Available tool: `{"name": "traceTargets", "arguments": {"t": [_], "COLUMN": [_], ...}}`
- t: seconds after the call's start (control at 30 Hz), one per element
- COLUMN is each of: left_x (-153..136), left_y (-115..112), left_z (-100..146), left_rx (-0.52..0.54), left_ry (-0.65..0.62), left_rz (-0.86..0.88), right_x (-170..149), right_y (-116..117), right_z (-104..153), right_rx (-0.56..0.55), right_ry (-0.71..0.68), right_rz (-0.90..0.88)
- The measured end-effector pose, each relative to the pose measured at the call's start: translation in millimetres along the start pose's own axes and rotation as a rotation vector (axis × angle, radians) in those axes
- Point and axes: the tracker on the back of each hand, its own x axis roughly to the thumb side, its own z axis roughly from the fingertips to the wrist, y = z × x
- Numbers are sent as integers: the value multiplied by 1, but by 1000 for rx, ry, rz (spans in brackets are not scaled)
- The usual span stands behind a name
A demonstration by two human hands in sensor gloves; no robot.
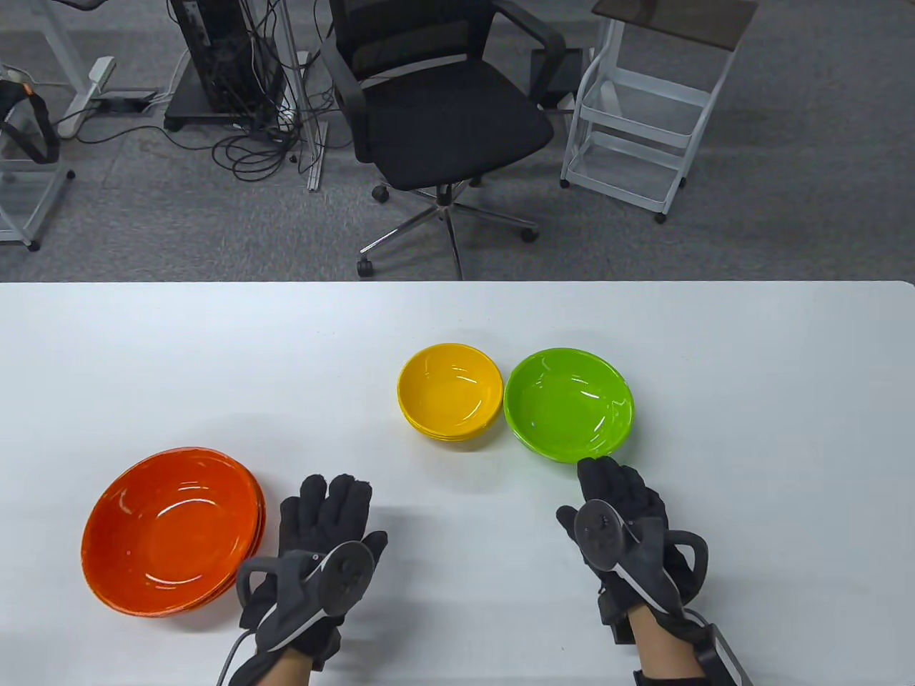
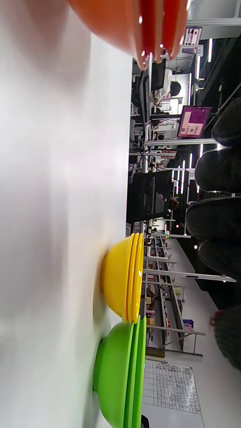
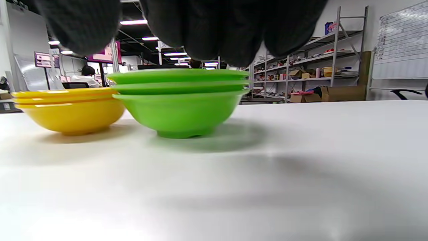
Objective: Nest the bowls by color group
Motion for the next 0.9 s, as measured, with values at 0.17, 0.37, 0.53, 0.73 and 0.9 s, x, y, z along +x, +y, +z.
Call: {"name": "traceTargets", "arguments": {"t": [0.17,0.37,0.53,0.73,0.9], "left_x": [0,0,-6,-9,-8], "left_y": [-3,-14,-13,-11,-13], "left_z": [-2,-3,-2,-1,-2], "left_rx": [1,-39,-23,-21,-43], "left_ry": [4,-2,13,12,-10], "left_rz": [-7,-47,-57,-55,-33], "right_x": [5,14,11,8,4], "right_y": [-6,-3,-1,1,4], "right_z": [2,3,1,0,-1], "right_rx": [-26,-19,4,19,36], "right_ry": [-18,-56,-47,-42,-24], "right_rz": [-17,27,-6,7,6]}}
